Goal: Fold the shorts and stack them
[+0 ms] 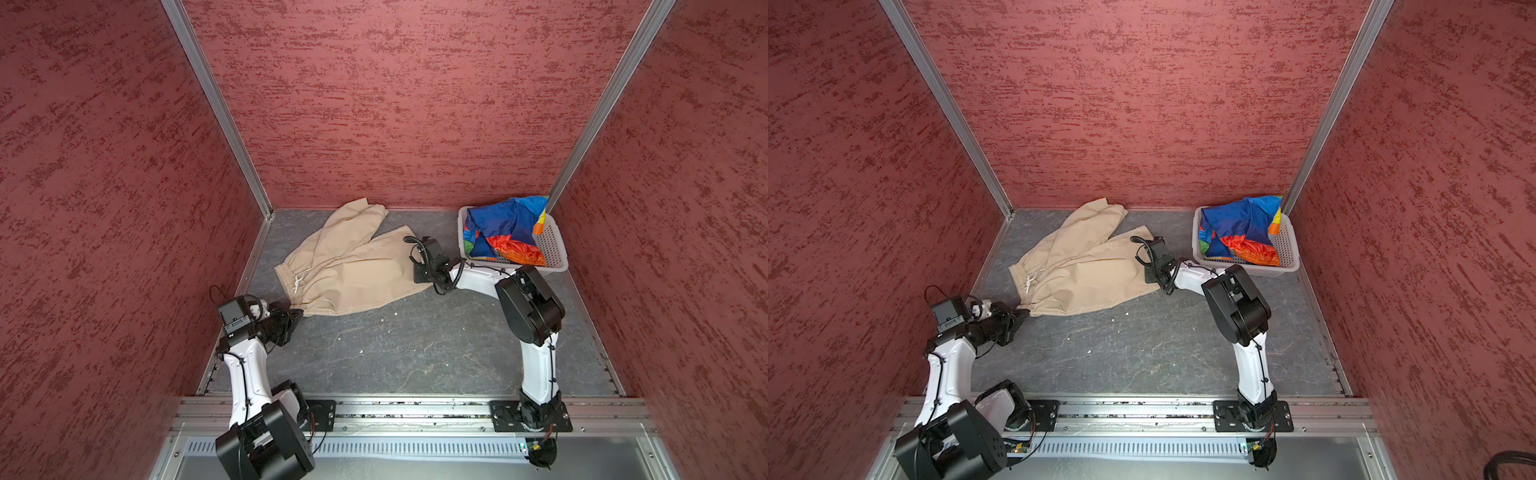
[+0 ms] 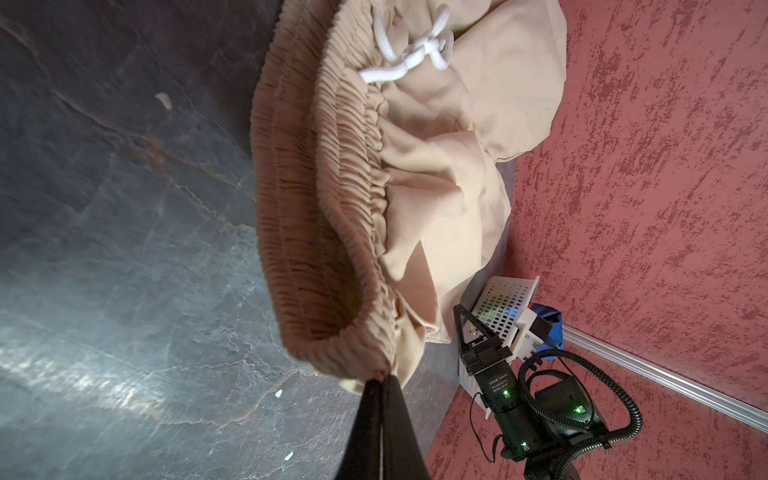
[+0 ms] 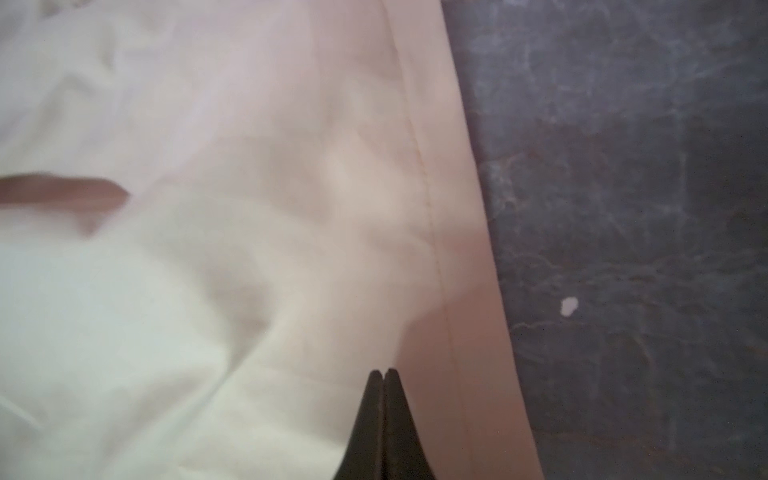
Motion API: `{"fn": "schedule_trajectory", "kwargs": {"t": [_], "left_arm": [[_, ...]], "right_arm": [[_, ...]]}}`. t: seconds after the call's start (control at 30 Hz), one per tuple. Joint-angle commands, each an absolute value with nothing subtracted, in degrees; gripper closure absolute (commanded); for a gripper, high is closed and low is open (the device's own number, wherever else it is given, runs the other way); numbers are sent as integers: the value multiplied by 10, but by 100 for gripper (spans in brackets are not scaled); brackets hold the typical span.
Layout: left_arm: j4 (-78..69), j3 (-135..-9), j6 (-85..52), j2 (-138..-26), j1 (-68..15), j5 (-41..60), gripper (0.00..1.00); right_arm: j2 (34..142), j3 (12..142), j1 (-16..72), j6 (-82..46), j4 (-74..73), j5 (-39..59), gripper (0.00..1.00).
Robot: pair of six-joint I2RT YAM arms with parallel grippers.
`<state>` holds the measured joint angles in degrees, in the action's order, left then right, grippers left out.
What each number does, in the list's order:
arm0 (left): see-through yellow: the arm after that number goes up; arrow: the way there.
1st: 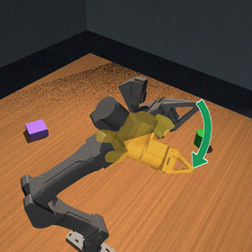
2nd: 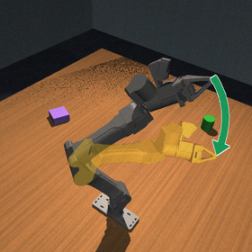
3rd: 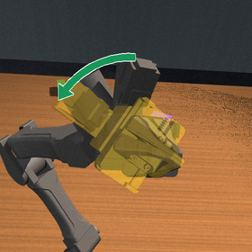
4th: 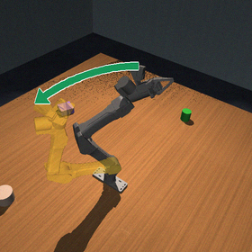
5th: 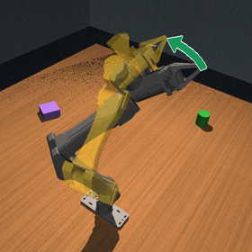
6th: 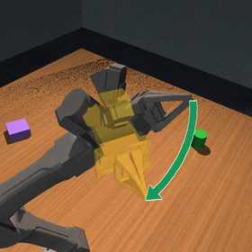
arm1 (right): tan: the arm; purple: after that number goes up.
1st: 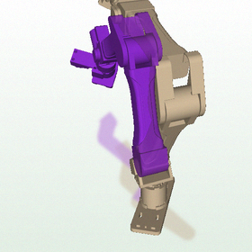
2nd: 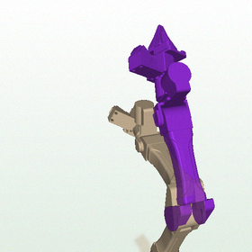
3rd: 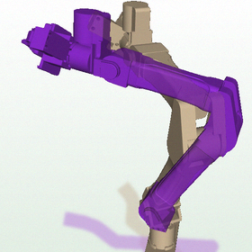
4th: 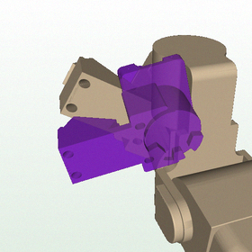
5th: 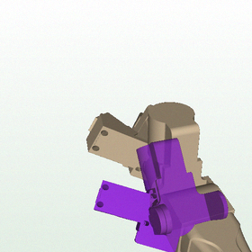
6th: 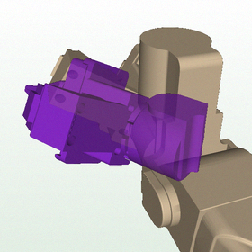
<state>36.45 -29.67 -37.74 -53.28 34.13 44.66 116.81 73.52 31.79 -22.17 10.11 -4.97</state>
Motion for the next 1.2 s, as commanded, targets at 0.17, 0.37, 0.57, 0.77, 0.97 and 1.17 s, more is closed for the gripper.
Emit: {"fn": "schedule_trajectory", "kwargs": {"t": [0.17, 0.37, 0.57, 0.77, 0.97, 1.17], "left_arm": [[363, -284, -364, -547, 346, 448, 100], [377, -279, -365, -535, 346, 448, 90], [405, -291, -365, -541, 347, 417, 70], [423, -299, -375, -542, 348, 390, 47], [418, -340, -404, -524, 343, 382, 43], [375, -430, -447, -564, 244, 287, 38]], "right_arm": [[1117, 610, 317, -246, 90, -58, 100], [1046, 504, 317, -277, 106, -76, 100], [900, 332, 317, -330, 135, -75, 100], [696, 219, 336, -449, 202, -13, 100], [540, 261, 349, -472, 322, -46, 100], [673, 458, 348, -353, 316, -103, 88]]}}
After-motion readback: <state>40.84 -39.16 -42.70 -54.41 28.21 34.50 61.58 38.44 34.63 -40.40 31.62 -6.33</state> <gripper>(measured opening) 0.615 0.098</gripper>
